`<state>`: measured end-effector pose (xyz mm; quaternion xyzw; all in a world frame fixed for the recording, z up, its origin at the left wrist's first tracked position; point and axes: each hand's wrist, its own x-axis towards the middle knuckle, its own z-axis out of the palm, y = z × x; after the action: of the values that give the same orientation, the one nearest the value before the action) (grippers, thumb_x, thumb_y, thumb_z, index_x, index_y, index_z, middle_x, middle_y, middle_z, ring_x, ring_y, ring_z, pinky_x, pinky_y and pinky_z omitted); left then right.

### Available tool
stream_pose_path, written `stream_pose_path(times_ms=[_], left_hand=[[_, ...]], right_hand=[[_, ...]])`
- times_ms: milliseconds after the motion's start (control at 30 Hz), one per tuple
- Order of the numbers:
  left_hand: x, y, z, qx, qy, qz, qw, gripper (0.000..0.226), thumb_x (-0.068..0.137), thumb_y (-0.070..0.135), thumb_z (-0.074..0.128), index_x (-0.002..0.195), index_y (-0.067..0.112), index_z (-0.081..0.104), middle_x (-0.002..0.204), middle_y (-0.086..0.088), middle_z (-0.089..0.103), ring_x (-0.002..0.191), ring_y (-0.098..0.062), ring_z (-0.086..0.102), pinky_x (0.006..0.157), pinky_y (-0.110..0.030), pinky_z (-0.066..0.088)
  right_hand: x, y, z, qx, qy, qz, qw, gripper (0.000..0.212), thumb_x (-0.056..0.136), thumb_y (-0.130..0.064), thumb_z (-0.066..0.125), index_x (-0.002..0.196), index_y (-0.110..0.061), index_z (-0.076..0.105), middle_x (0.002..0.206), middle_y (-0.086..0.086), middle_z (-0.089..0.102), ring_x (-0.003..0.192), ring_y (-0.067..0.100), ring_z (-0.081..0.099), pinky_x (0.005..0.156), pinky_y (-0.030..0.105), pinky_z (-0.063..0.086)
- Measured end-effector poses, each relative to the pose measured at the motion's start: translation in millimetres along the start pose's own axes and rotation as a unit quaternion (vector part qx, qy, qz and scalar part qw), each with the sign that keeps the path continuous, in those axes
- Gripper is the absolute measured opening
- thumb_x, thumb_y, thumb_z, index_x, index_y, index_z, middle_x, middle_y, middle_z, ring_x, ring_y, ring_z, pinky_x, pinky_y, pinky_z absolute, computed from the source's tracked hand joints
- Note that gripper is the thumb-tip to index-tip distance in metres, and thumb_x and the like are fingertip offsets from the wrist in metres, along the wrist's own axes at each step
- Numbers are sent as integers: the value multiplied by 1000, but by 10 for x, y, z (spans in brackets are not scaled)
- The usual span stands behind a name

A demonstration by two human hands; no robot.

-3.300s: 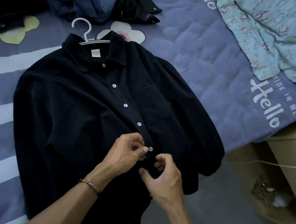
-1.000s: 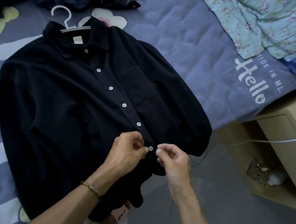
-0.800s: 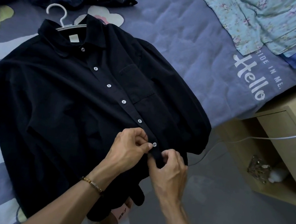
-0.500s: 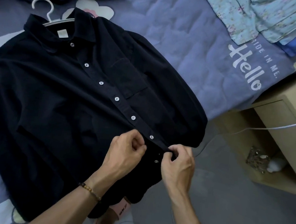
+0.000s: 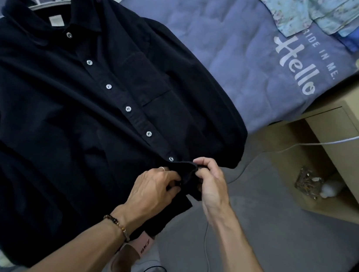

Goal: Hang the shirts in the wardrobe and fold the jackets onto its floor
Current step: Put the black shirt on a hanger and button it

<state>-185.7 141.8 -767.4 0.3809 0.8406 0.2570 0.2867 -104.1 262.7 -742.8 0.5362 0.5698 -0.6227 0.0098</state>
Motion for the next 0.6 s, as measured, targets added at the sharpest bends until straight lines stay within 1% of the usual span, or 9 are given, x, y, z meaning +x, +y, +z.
stream_pose_path(times_ms=[67,133,167,233,333,400,467,533,600], left_hand=[[5,-8,27,15,3,9,1000,11,87,30,66,96,29,71,90,8,65,79,-18,63,65,-30,46],[19,-16,33,31,7,19,999,7,86,27,65,89,28,71,85,5,65,71,-22,63,59,-29,42],[21,-30,37,33,6,26,999,7,85,26,64,87,27,71,82,4,65,68,-23,63,57,-29,41],[19,-75,20,26,-8,33,999,8,84,26,62,86,26,70,79,4,63,68,-21,61,57,-31,42],[-45,-153,-41,-16,-35,16,999,9,84,26,61,87,26,69,78,10,61,72,-11,59,66,-31,48],[-111,-153,-108,-66,-30,-14,997,5,84,24,65,80,26,67,72,14,62,69,-7,59,68,-27,49],[-174,-126,-197,-140,-22,-71,987,14,84,19,69,72,27,66,65,13,65,64,-4,62,66,-23,52],[-209,-123,-282,-211,-8,-150,966,16,82,17,72,68,24,68,63,9,69,60,-5,66,61,-25,55],[-242,-133,-348,-249,4,-206,946,14,81,17,74,68,21,71,63,5,71,60,-9,68,60,-25,56]], right_hand=[[-11,6,-7,21,-13,-3,1000,25,69,-27,51,86,-32,68,93,2,66,89,23,59,73,37,49],[-19,-2,-1,36,-19,-16,999,26,67,-33,59,91,-29,68,80,-4,65,82,17,58,71,30,44],[-19,2,1,33,-16,-29,999,30,66,-34,64,95,-27,66,73,-8,64,77,13,58,71,29,44],[-2,13,13,-22,2,-71,997,39,65,-35,75,101,-27,61,69,-9,62,69,7,57,69,26,48],[-6,26,56,-160,30,-127,978,37,70,-34,81,100,-30,59,79,-8,61,73,5,58,70,25,51],[-62,21,85,-194,45,-173,965,30,74,-36,75,99,-29,59,89,-10,59,84,4,58,76,27,52],[-167,33,120,-202,77,-232,948,26,74,-37,66,95,-25,59,94,-12,56,90,6,57,81,32,52],[-296,84,160,-244,113,-294,917,28,71,-40,64,91,-21,61,95,-11,51,90,11,55,79,35,51],[-381,164,203,-325,156,-328,873,36,69,-46,68,91,-18,63,96,-7,50,89,16,52,75,34,47]])
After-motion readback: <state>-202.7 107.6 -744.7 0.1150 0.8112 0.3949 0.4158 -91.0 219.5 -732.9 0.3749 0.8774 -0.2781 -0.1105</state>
